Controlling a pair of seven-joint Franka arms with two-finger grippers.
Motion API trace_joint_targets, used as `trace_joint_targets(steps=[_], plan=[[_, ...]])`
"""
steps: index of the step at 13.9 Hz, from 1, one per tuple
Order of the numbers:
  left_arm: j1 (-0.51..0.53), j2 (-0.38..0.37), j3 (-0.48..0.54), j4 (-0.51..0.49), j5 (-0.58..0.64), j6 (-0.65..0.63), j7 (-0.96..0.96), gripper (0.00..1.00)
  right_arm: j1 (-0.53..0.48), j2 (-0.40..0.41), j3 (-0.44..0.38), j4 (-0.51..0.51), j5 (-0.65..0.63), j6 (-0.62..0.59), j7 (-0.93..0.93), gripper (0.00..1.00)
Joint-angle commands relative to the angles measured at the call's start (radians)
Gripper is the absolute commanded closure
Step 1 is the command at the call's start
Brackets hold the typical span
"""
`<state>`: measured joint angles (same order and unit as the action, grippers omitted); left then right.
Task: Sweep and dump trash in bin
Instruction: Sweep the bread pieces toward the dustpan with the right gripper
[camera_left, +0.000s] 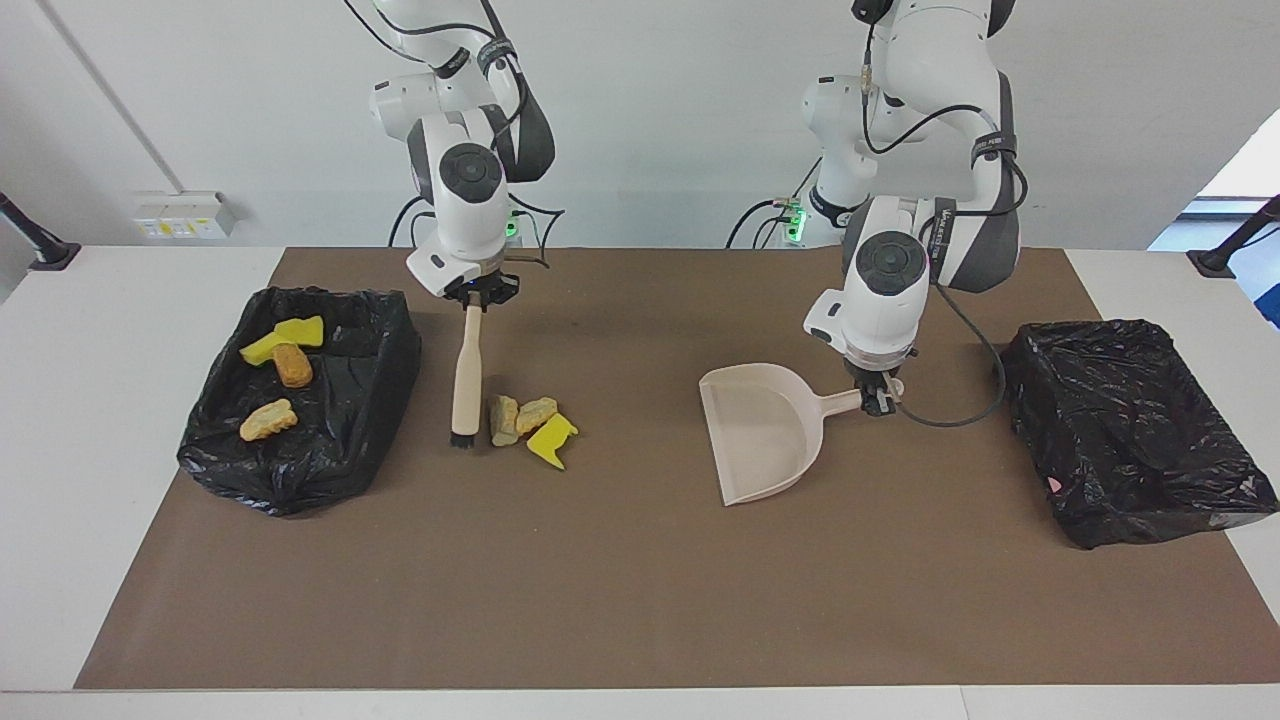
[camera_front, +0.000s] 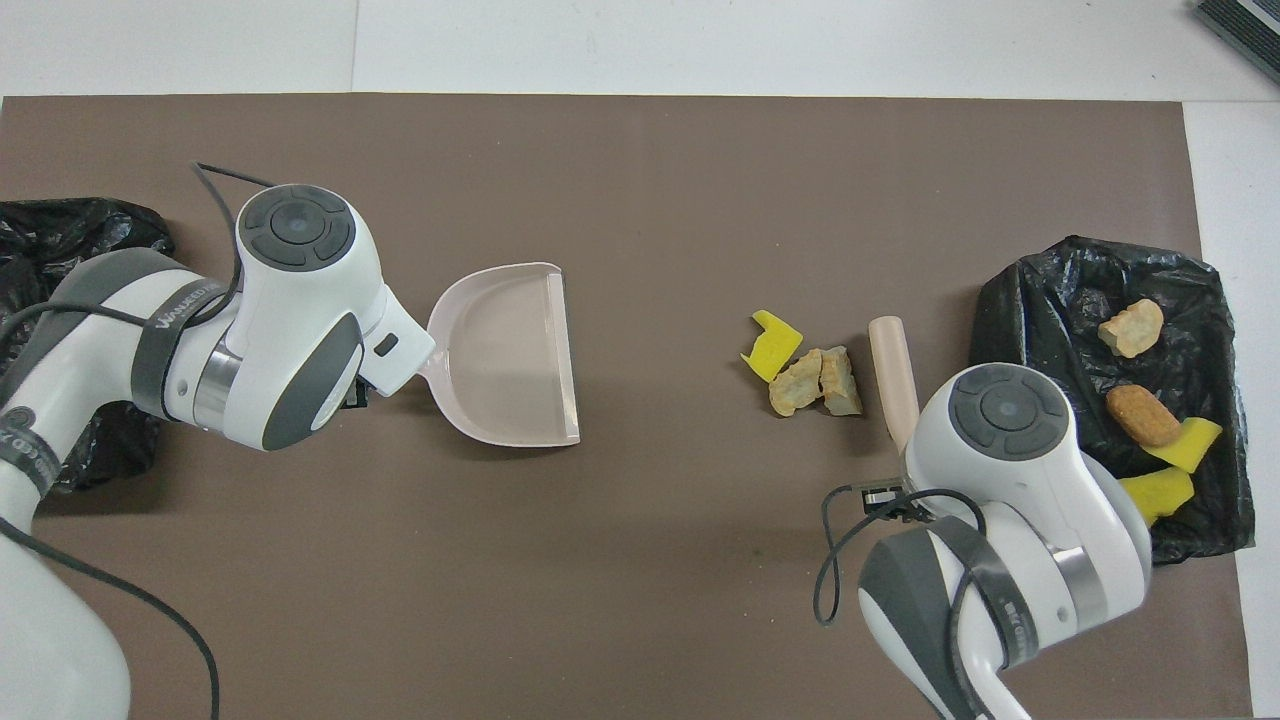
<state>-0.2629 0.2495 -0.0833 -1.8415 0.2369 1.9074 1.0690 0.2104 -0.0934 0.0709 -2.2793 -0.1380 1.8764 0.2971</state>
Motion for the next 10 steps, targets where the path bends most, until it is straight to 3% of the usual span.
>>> trace_joint_targets(steps=[1, 10], plan=[[-0.022, -0.041, 0.014, -0.055, 0.015, 0.019, -0.029, 1.00, -0.040, 0.044, 0.020, 0.011, -0.003, 0.029, -0.071, 1.00], [-0.067, -0.052, 0.014, -0.062, 0.019, 0.005, -0.132, 1.00, 0.052, 0.119, 0.023, 0.076, 0.225, 0.067, -0.070, 1.00]])
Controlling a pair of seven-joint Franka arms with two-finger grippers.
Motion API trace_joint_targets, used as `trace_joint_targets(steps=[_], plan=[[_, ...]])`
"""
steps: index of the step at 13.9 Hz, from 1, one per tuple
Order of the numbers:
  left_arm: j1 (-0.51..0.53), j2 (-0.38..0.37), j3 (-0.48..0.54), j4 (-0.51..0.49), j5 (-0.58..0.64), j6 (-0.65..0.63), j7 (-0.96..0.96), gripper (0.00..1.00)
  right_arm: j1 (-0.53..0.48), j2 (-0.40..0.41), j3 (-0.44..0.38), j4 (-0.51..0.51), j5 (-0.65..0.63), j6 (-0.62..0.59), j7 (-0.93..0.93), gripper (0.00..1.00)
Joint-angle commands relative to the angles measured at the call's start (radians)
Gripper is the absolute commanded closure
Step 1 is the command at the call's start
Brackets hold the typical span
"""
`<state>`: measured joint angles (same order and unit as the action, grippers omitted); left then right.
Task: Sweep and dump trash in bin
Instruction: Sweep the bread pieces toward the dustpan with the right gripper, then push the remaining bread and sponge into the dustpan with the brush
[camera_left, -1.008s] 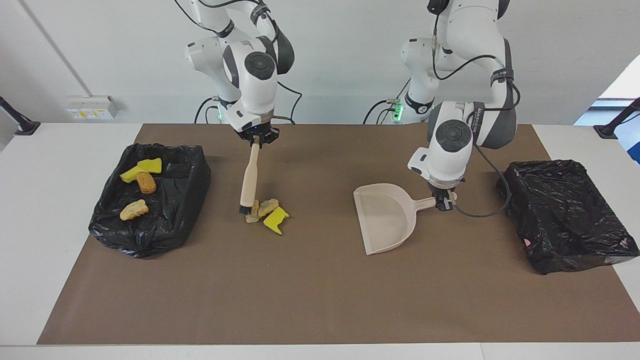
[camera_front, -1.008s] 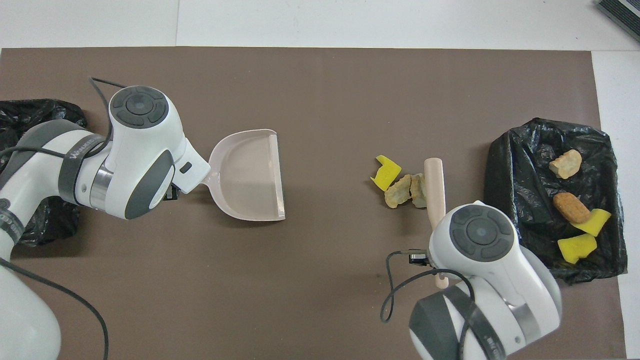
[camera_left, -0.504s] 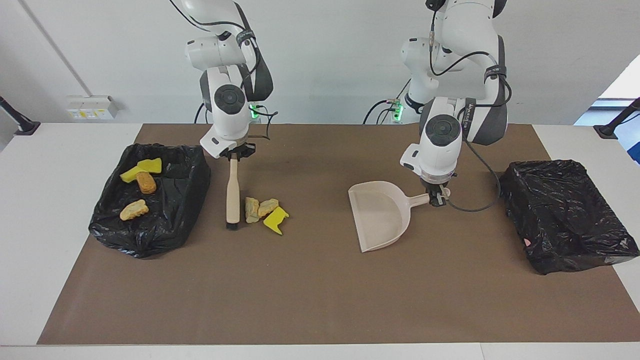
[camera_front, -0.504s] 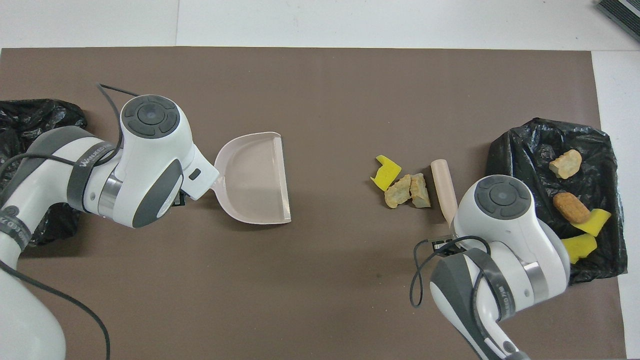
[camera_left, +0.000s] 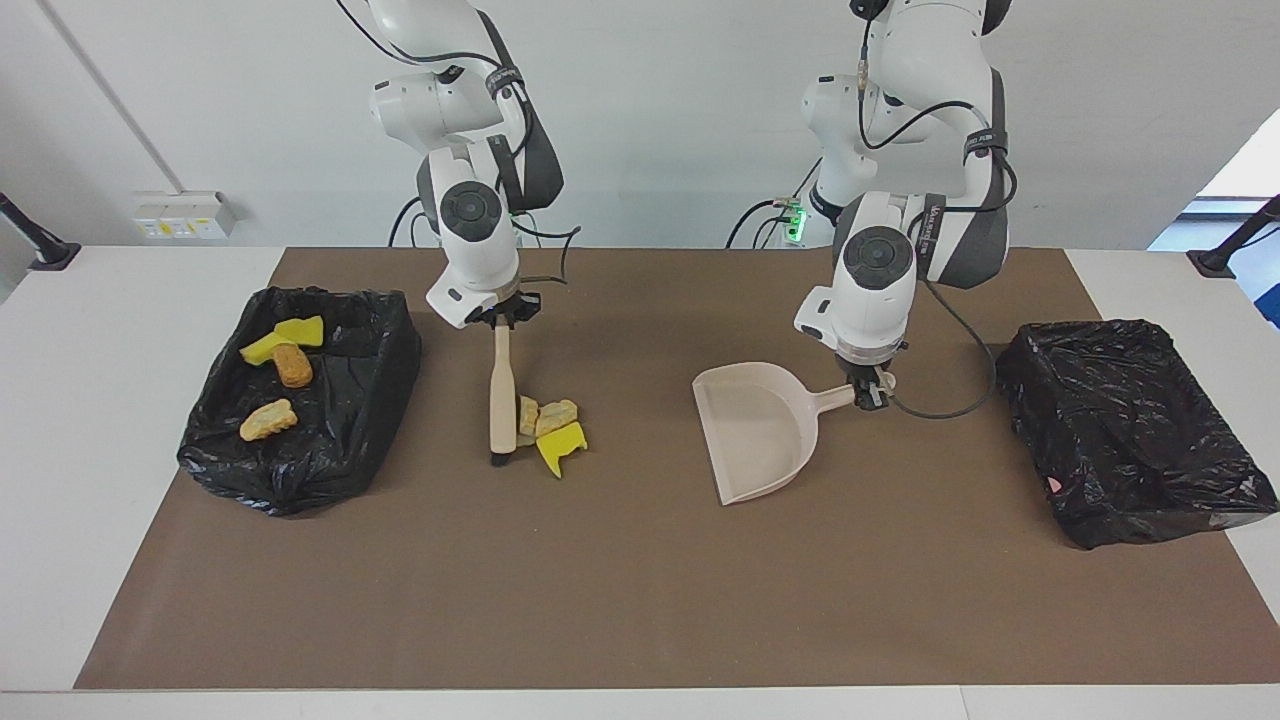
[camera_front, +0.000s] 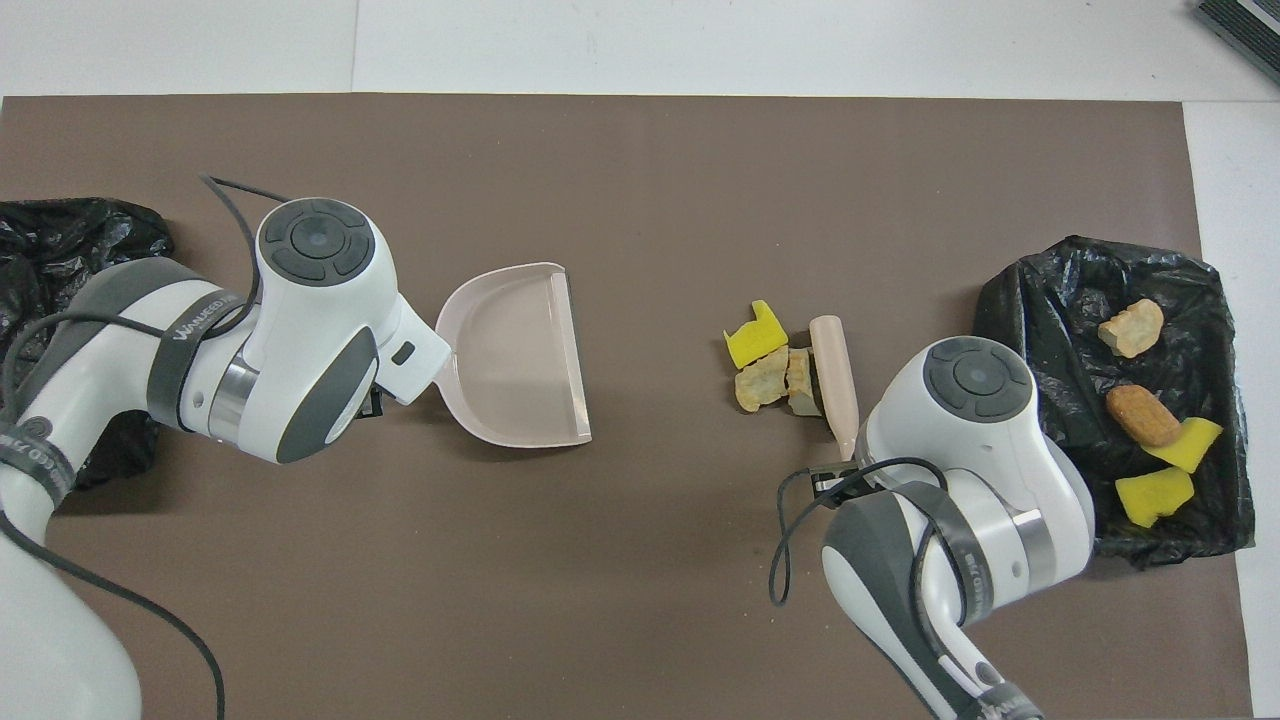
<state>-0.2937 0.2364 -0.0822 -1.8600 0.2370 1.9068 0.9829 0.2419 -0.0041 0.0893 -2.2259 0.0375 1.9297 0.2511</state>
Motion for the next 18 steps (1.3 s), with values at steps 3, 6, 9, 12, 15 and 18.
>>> trace_joint_targets(steps=[3, 6, 9, 12, 15, 18], plan=[[-0.058, -0.045, 0.010, -0.047, 0.018, -0.011, -0.055, 1.00, 0.072, 0.053, 0.004, 0.048, 0.110, 0.041, -0.001, 1.00], [-0.082, -0.046, 0.010, -0.068, 0.018, -0.002, -0.081, 1.00, 0.126, 0.065, 0.004, 0.074, 0.191, 0.061, 0.031, 1.00], [-0.087, -0.055, 0.009, -0.085, 0.018, 0.011, -0.084, 1.00, 0.166, 0.091, 0.004, 0.074, 0.272, 0.092, 0.053, 1.00], [-0.087, -0.075, 0.007, -0.128, 0.018, 0.055, -0.082, 1.00, 0.243, 0.127, 0.004, 0.081, 0.387, 0.166, 0.091, 1.00], [-0.087, -0.082, 0.007, -0.143, 0.018, 0.078, -0.081, 1.00, 0.264, 0.131, 0.009, 0.107, 0.451, 0.166, 0.085, 1.00], [-0.085, -0.080, 0.007, -0.149, 0.015, 0.118, -0.082, 1.00, 0.277, 0.121, 0.010, 0.111, 0.616, 0.172, 0.044, 1.00]])
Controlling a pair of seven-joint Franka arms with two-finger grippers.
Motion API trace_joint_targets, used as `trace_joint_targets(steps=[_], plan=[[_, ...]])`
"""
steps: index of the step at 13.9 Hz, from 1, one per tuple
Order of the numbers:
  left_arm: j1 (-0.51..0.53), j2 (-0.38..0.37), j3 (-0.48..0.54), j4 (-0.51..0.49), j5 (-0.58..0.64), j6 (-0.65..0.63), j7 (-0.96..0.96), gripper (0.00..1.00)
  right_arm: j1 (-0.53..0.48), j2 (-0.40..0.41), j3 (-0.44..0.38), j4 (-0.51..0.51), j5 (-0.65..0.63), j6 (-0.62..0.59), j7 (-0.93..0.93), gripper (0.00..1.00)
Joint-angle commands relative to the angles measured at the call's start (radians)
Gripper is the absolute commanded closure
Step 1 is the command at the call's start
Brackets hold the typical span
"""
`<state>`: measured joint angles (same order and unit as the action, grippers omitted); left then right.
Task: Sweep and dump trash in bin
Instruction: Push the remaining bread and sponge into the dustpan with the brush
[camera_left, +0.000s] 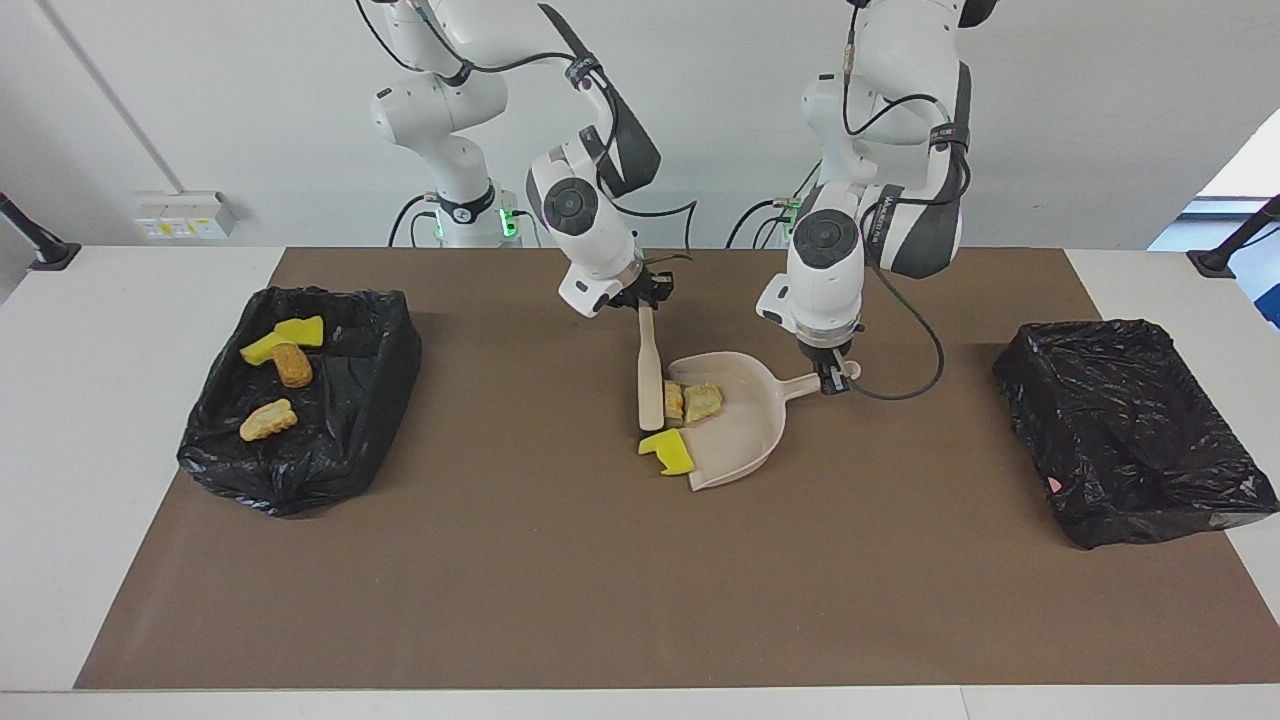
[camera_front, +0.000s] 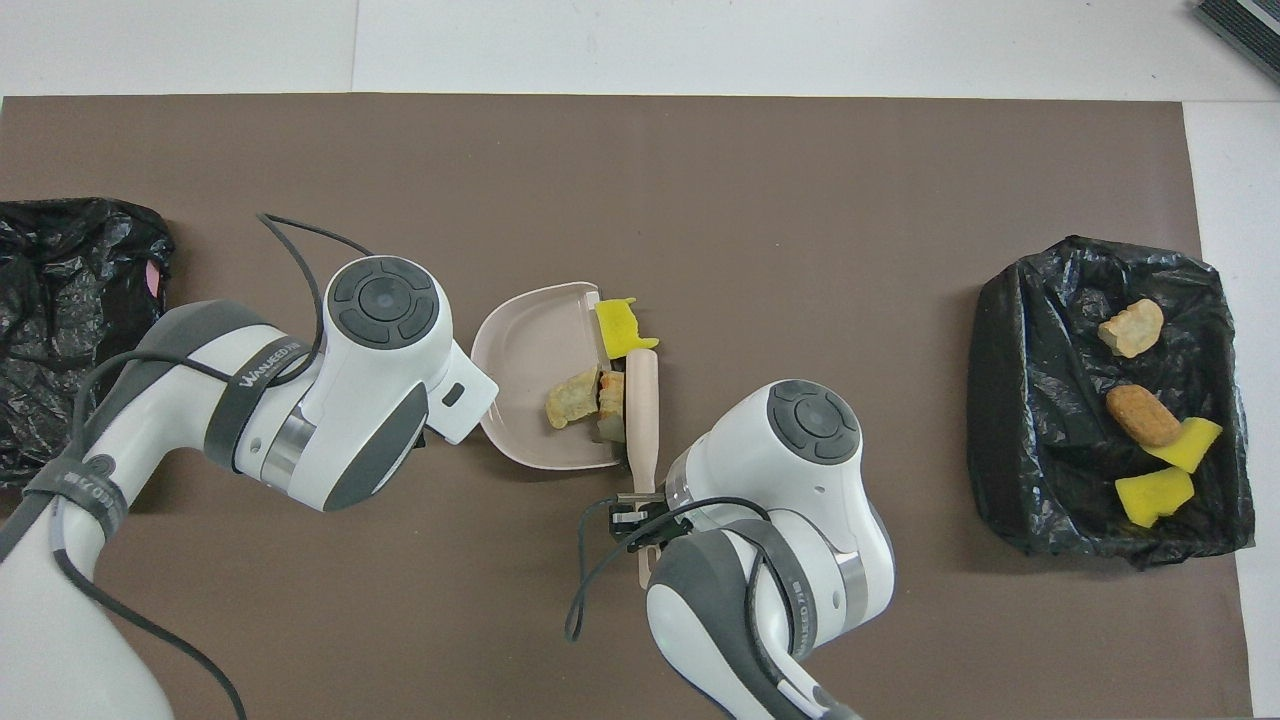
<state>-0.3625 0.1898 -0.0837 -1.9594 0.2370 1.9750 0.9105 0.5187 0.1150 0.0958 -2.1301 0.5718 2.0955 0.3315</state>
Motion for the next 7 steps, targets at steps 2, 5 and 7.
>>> trace_joint_targets(steps=[2, 5, 7], plan=[[-0.016, -0.033, 0.008, -0.052, 0.015, 0.054, -0.009, 1.00, -0.015, -0.035, 0.002, 0.021, 0.085, -0.018, -0.048, 1.00], [-0.015, -0.035, 0.008, -0.056, 0.015, 0.053, -0.009, 1.00, -0.045, -0.087, -0.016, 0.030, 0.009, -0.106, -0.052, 1.00], [-0.015, -0.035, 0.008, -0.056, 0.015, 0.044, -0.009, 1.00, -0.057, -0.089, -0.016, 0.042, -0.198, -0.123, -0.061, 1.00]])
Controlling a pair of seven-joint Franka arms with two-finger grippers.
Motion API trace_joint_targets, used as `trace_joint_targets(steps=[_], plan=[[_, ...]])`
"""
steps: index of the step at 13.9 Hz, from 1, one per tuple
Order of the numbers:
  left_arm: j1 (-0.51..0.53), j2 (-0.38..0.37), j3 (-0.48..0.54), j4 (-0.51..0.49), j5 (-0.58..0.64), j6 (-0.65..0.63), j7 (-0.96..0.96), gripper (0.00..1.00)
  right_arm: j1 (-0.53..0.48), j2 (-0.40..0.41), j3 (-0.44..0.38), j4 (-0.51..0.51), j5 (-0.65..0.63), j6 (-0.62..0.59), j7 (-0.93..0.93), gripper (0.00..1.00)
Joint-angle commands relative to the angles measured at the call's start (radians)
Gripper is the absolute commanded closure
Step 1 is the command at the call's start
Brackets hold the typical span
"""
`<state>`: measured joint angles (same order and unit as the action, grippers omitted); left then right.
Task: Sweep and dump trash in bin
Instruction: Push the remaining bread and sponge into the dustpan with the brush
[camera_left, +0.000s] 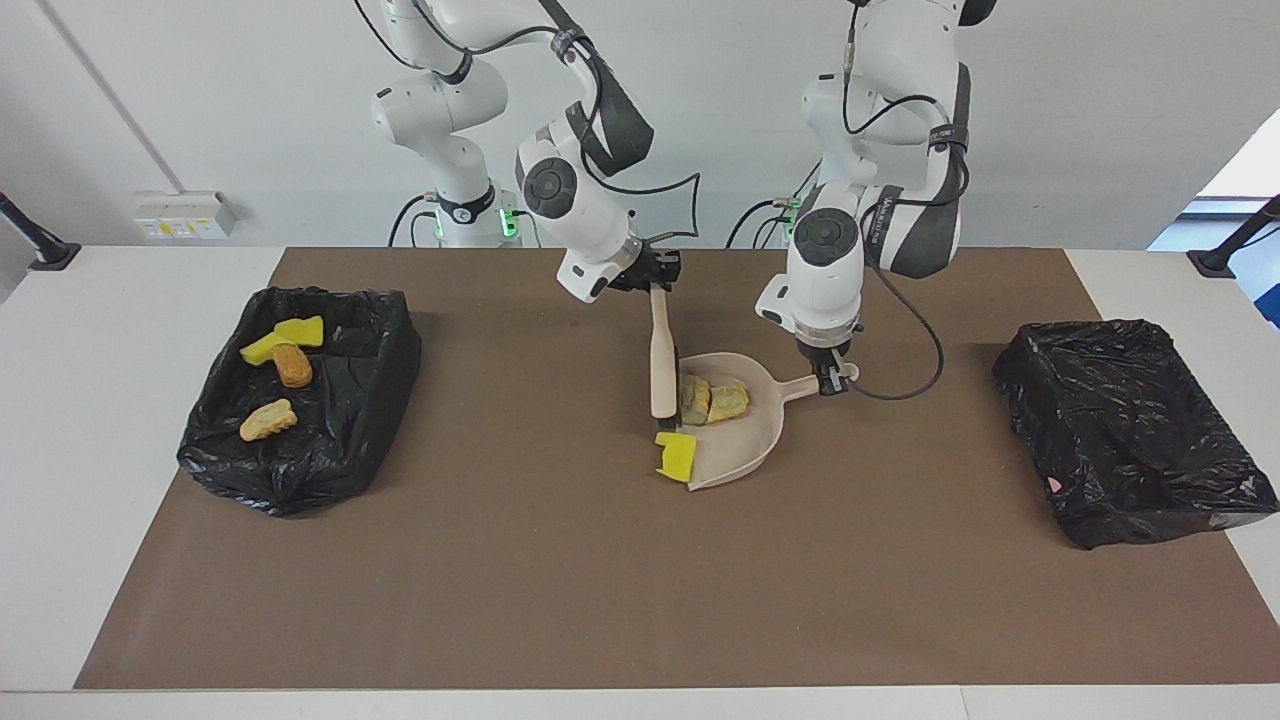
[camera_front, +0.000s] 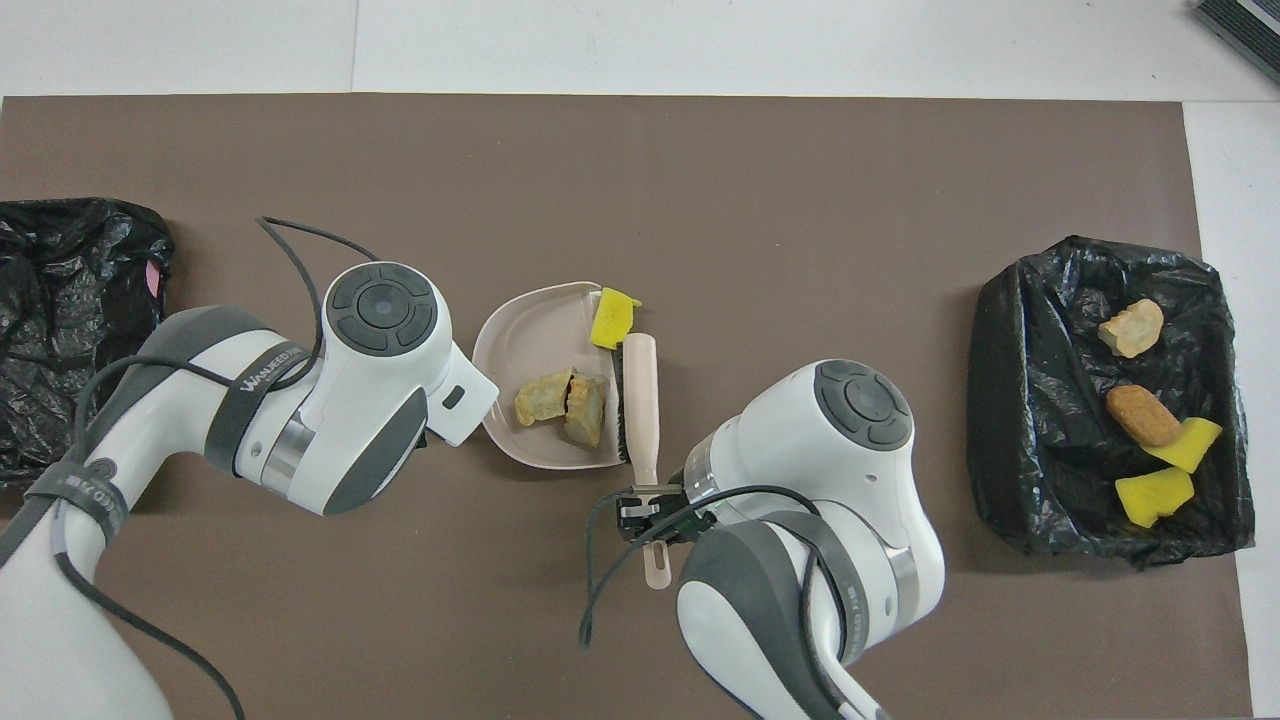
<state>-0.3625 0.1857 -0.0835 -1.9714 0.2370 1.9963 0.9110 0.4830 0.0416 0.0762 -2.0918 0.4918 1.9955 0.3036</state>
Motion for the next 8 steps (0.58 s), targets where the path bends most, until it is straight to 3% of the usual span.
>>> trace_joint_targets(steps=[1, 3, 5, 8], plan=[[-0.013, -0.031, 0.008, -0.044, 0.015, 0.021, -0.008, 1.00, -0.040, -0.011, 0.005, 0.006, -0.178, -0.015, -0.072, 1.00], [-0.006, -0.031, 0.008, -0.044, 0.015, 0.009, -0.008, 1.00, -0.099, 0.006, 0.005, 0.021, -0.219, -0.024, -0.203, 1.00], [-0.003, -0.031, 0.008, -0.044, 0.015, 0.007, -0.006, 1.00, -0.112, 0.108, 0.007, 0.125, -0.324, -0.061, -0.253, 1.00], [-0.004, -0.031, 0.008, -0.044, 0.015, 0.009, -0.008, 1.00, -0.089, 0.256, 0.013, 0.252, -0.338, -0.089, -0.251, 1.00]])
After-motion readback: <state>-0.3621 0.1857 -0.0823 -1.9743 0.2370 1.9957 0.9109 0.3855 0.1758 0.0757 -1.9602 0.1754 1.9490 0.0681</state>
